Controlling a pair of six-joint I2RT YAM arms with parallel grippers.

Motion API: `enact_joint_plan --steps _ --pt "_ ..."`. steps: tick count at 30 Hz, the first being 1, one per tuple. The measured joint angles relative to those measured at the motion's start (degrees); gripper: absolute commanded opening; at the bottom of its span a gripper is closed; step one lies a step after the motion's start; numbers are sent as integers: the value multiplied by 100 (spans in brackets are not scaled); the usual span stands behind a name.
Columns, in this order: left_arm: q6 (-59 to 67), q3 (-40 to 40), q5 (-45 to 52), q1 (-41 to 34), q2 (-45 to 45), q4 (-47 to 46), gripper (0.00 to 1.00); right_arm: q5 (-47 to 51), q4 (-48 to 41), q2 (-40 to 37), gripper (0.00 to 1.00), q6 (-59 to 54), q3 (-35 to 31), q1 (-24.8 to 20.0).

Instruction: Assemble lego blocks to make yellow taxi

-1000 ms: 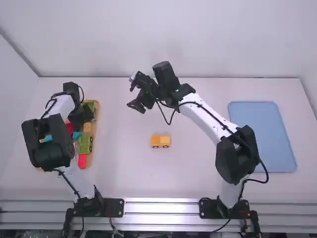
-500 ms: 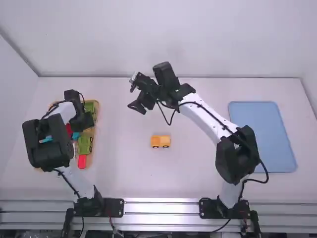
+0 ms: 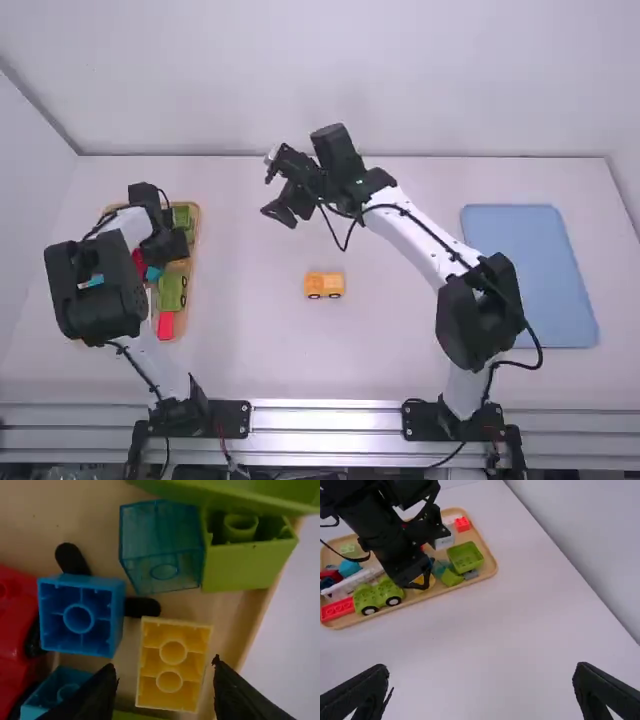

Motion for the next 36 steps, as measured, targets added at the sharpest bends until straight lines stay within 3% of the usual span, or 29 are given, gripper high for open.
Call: enact_joint_plan --steps 19,36 --pt "76 -439 15 -4 0 621 42 81 -7 0 98 -2 2 0" --pt "-76 -546 103 -11 -85 678 19 79 2 0 98 -11 2 -24"
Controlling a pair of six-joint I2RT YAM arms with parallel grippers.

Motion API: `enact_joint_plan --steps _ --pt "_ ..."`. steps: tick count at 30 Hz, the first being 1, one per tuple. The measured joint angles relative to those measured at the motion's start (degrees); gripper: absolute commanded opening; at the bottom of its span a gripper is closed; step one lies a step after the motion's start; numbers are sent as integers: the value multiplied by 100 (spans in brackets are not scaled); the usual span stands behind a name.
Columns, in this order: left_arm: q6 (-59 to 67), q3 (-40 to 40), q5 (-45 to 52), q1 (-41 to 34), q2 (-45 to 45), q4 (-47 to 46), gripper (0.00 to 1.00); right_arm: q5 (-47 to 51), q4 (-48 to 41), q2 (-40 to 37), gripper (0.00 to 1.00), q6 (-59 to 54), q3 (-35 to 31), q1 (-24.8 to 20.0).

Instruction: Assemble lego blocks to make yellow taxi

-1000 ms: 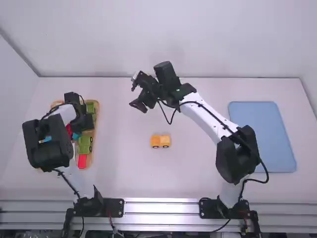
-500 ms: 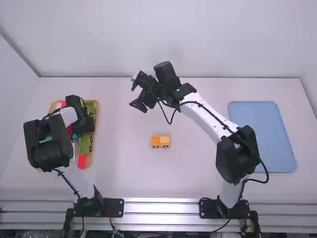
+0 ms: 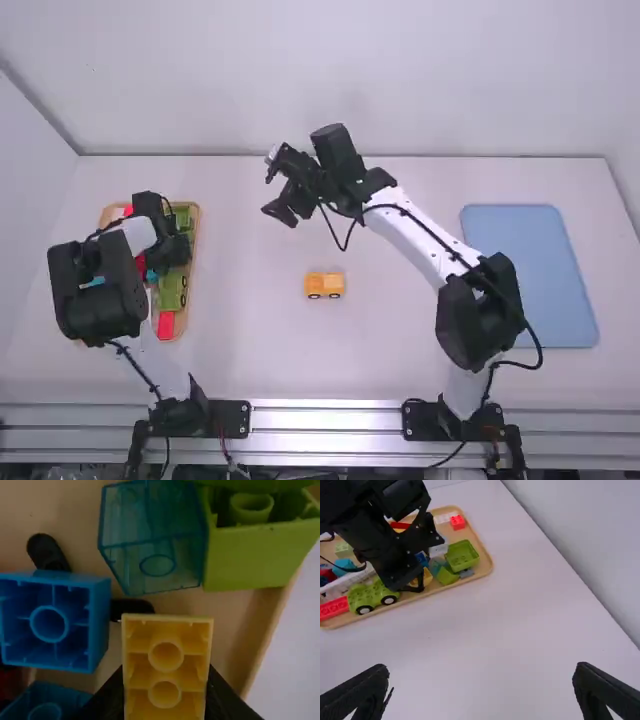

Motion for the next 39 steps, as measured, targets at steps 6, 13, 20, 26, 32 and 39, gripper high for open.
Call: enact_joint_plan --steps 6,13,20,26,32,39 --pt "356 -125 955 -72 -1298 -92 20 -393 61 0 98 -142 0 -199" --pt "1226 -647 2621 -966 -2708 944 16 -1880 579 238 98 -280 -2 -608" --pt "1683 -1606 4509 -1532 -3215 2562 18 -3864 516 586 98 -741 -2 -986" --pt "1451 -1991 6035 -1543 -3272 4221 20 -4859 424 584 100 -1097 -2 -1091" --pt "942 -2302 6585 -1897 -3272 5241 22 -5436 553 586 79 -1198 -2 -881" --pt "566 -2304 6710 -1982 -3272 5589 22 -5700 610 584 55 -1215 -2 -844"
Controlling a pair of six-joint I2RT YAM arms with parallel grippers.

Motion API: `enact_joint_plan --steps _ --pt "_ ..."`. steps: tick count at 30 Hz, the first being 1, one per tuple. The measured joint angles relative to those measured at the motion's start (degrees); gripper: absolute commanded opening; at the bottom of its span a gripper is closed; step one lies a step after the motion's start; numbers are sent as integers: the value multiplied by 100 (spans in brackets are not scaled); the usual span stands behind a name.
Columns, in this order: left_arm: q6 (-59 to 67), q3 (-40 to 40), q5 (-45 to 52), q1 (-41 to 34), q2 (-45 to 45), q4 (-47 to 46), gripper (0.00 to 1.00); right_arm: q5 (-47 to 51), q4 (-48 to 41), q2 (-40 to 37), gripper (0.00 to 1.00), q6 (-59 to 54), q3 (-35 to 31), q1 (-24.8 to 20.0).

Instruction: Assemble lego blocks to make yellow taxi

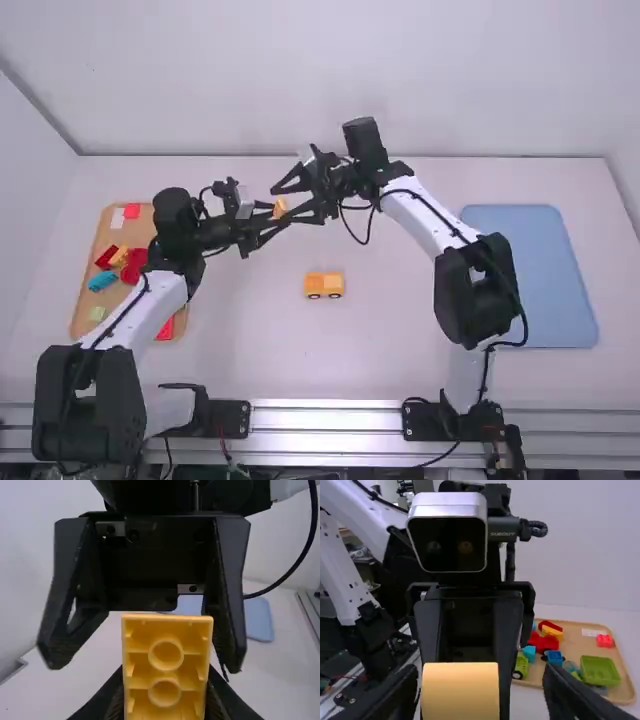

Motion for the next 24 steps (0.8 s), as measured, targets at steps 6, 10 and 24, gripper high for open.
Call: enact_joint_plan --steps 6,10,24 --pt "-105 -2 -11 0 0 0 24 -81 -17 2 39 -11 0 -4" --pt "-120 -2 -72 0 0 -9 29 -129 -20 2 18 -15 0 -4" --pt "-424 -2 -855 -11 -9 -557 99 824 420 -13 0 754 0 -52"
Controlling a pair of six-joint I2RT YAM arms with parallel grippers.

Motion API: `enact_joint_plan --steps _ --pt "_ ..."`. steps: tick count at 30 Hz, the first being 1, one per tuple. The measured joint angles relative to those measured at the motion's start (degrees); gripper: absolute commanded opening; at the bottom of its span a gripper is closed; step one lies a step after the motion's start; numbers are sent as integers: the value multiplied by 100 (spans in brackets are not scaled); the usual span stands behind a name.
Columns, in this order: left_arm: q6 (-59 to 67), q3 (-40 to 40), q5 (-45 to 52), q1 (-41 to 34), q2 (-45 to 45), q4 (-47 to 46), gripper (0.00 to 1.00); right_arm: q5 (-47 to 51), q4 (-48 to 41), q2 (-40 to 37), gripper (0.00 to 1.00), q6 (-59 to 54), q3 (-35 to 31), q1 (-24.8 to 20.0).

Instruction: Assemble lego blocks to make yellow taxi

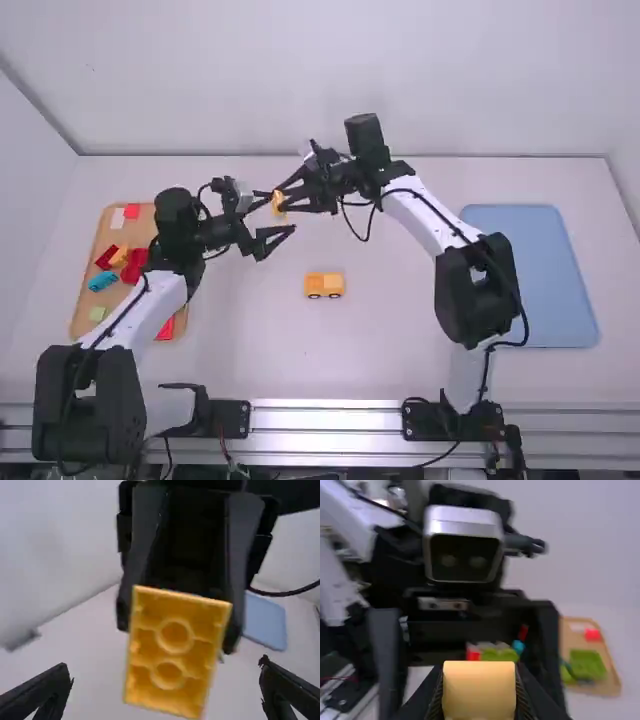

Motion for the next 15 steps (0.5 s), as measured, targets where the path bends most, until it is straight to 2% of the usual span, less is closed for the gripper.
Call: enact_joint_plan --steps 1,2,3,5,8,9,11,15 --pt "-57 0 -184 0 0 -201 99 629 -72 -28 0 280 0 -24" --pt "-96 0 -332 0 0 -363 99 852 -122 -46 0 363 0 -28" --pt "-149 0 -638 -2 0 -710 99 1716 -374 -131 1 612 0 -20" --pt "-201 0 -1056 -2 0 -1147 99 2715 -704 -273 6 831 0 -2" --pt "-310 0 -2017 -22 0 -1884 99 4769 -1639 -706 6 1054 0 212" --pt "-337 0 -2135 -24 0 -1950 99 4988 -1762 -758 6 1082 0 256" --pt "-579 0 -2820 -22 -2 -2216 99 6070 -2465 -953 5 1141 11 538" --pt "-1001 2 -3803 -26 -52 -2743 99 6926 -3344 -885 1 1119 13 942"
